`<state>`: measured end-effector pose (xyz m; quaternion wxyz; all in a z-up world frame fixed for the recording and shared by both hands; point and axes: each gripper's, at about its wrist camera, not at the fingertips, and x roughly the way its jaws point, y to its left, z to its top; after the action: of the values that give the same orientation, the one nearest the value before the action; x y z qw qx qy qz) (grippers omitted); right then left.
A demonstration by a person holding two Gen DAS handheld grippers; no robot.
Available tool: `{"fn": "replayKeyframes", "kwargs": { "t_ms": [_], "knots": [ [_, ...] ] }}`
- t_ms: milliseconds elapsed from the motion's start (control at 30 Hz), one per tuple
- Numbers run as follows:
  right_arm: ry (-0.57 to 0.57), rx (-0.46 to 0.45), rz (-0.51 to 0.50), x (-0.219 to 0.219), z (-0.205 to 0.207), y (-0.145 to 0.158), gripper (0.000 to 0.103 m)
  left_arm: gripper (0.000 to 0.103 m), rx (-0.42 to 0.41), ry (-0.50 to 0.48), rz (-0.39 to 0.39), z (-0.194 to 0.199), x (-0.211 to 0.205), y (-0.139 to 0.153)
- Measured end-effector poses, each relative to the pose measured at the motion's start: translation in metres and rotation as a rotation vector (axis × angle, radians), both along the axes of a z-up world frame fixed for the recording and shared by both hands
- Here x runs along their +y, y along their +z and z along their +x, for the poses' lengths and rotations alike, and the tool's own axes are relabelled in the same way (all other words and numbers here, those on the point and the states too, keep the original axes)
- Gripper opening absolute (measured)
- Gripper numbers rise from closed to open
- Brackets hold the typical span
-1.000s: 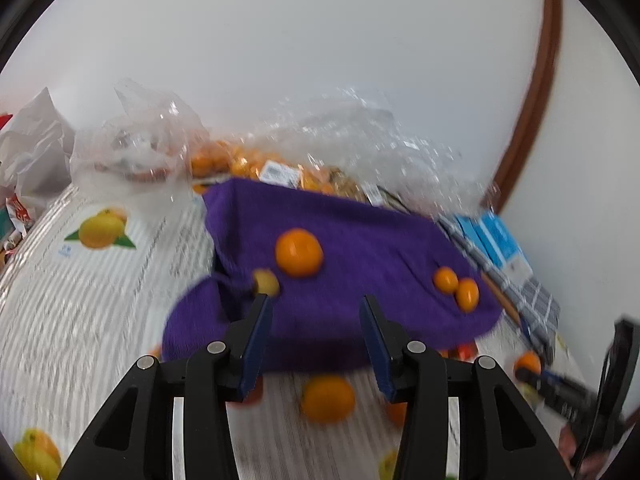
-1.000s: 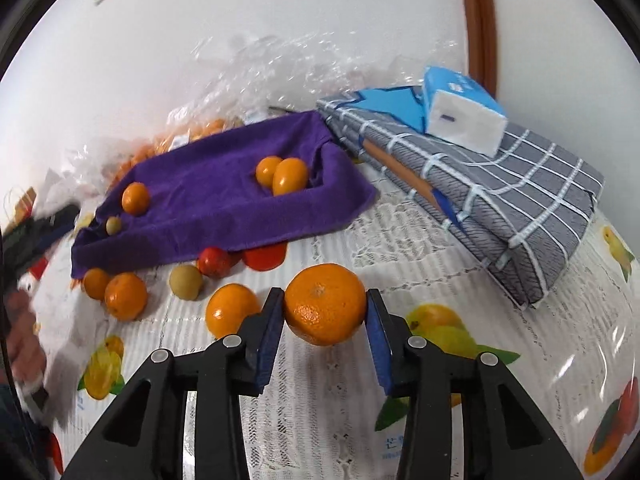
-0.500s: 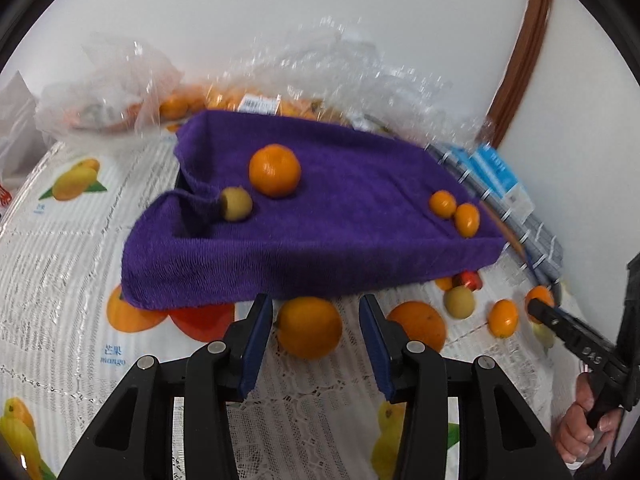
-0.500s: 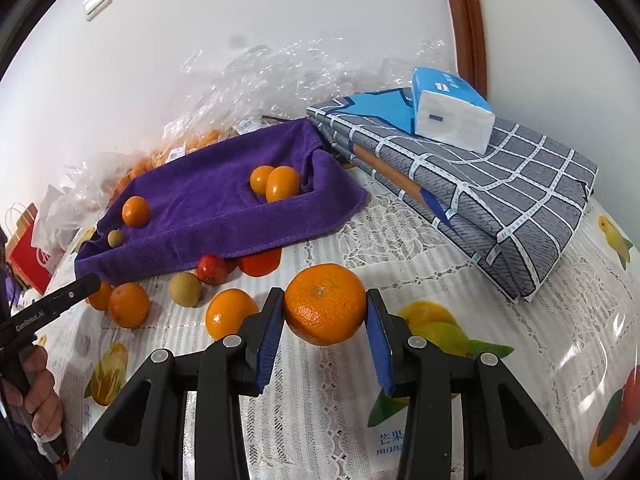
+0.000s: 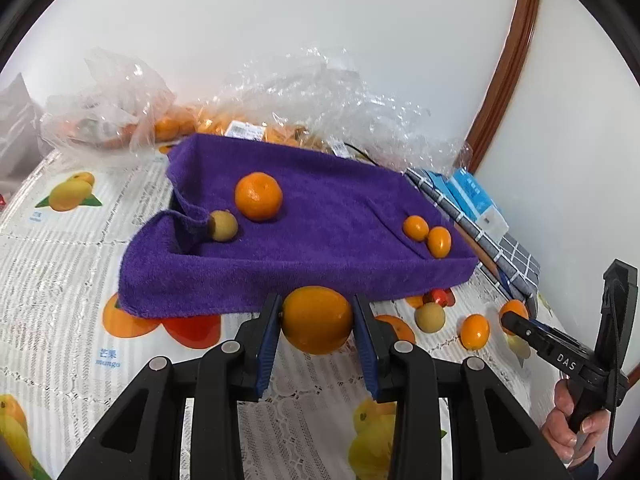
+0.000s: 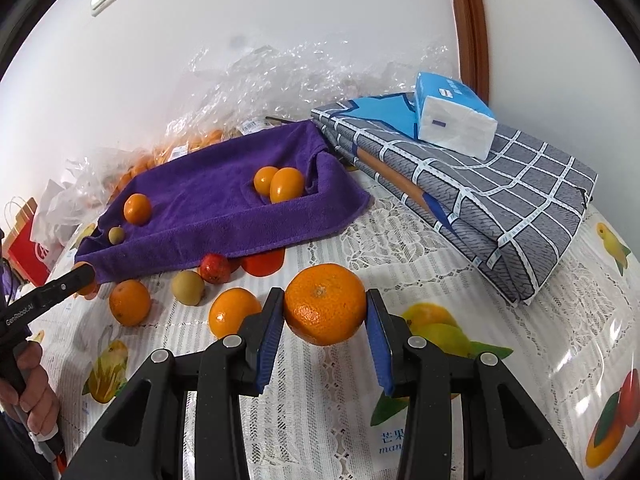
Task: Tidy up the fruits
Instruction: 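Grasp another orange with the right tool while the left tool grasps an orange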
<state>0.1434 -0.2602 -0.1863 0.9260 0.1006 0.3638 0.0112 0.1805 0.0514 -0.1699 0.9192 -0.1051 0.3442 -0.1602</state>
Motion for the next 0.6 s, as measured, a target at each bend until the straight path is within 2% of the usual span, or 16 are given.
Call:
{"fn": "replayKeyframes", "kwargs": {
  "t_ms": [233,600],
  "knots": [
    [0.022,-0.014,0.010,0.0015,-0.0024,0.0020,0.040,0.034,-0.014,0.004,-0.031,-0.0014,0.0047,0.0021],
    [0.040,-0.058,0.017,0.0028,-0.0095,0.0070,0.040,0.034,-0.064,-0.009,-0.033,-0.0088,0.0033,0.0079]
  ]
}}
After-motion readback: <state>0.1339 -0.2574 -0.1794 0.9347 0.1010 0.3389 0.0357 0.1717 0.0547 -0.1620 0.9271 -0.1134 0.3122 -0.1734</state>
